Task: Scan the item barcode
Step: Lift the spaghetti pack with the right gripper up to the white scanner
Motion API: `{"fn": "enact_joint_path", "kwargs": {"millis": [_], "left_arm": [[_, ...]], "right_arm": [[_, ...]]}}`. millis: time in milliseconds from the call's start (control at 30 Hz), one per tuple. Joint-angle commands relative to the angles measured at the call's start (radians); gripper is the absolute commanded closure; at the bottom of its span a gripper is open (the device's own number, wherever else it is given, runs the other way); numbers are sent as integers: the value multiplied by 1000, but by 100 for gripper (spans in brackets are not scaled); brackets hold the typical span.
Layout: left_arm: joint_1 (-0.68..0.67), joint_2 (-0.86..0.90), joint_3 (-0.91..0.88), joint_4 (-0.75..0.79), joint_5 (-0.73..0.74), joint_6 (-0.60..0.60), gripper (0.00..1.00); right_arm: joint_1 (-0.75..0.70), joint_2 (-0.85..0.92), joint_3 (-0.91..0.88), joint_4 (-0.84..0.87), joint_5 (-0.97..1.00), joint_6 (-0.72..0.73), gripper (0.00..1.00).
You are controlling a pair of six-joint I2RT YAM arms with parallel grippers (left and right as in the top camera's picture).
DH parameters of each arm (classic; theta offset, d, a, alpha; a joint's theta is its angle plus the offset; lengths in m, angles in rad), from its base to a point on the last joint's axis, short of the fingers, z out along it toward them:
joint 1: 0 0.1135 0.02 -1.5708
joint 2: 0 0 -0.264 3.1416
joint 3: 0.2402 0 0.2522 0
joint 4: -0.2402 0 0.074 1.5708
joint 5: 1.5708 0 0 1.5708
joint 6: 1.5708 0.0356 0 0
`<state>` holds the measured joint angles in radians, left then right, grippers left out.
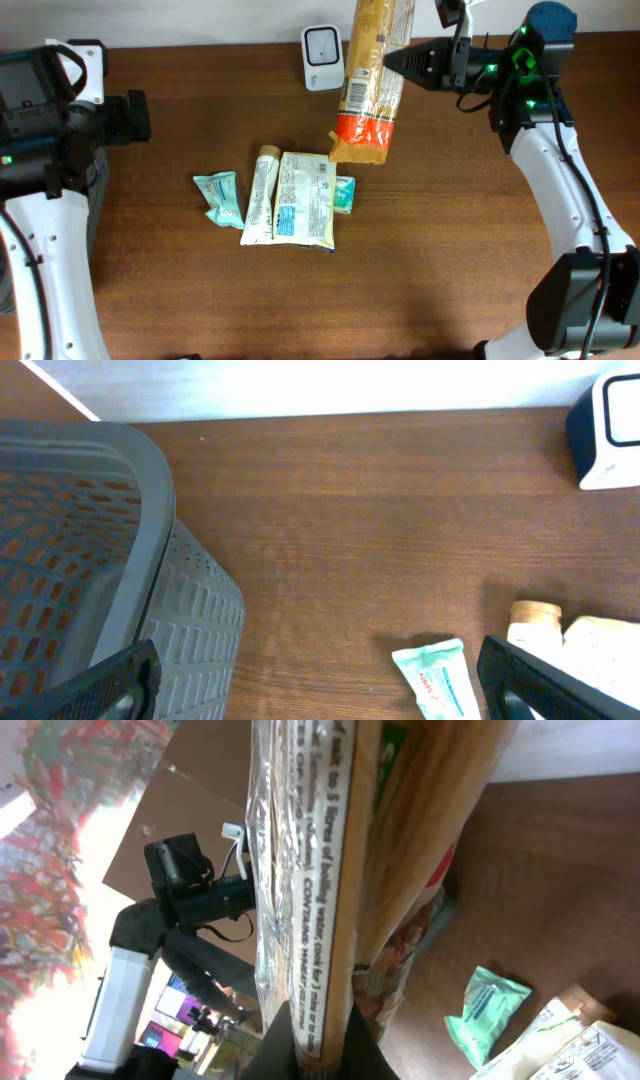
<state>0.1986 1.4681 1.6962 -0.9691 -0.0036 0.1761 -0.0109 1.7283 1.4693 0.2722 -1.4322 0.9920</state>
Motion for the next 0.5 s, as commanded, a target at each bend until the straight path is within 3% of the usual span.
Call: {"fn": "enact_joint_path", "kwargs": {"millis": [0, 100, 200, 333, 467], "left_arm": [[1, -8, 3, 2, 7, 13, 1], [1, -8, 3, 2, 7, 13, 1], [1, -8, 3, 2, 7, 13, 1], [1, -8, 3, 2, 7, 13, 1], [1, -8, 3, 2, 7, 13, 1]], "right_arm": [[13, -27, 36, -6, -45, -117, 96], [34, -26, 34, -118, -49, -262, 96], [45, -24, 34, -360, 51, -454, 96], [53, -24, 34, -900, 534, -811, 96], [111, -25, 35, -1032, 976, -896, 96]]}}
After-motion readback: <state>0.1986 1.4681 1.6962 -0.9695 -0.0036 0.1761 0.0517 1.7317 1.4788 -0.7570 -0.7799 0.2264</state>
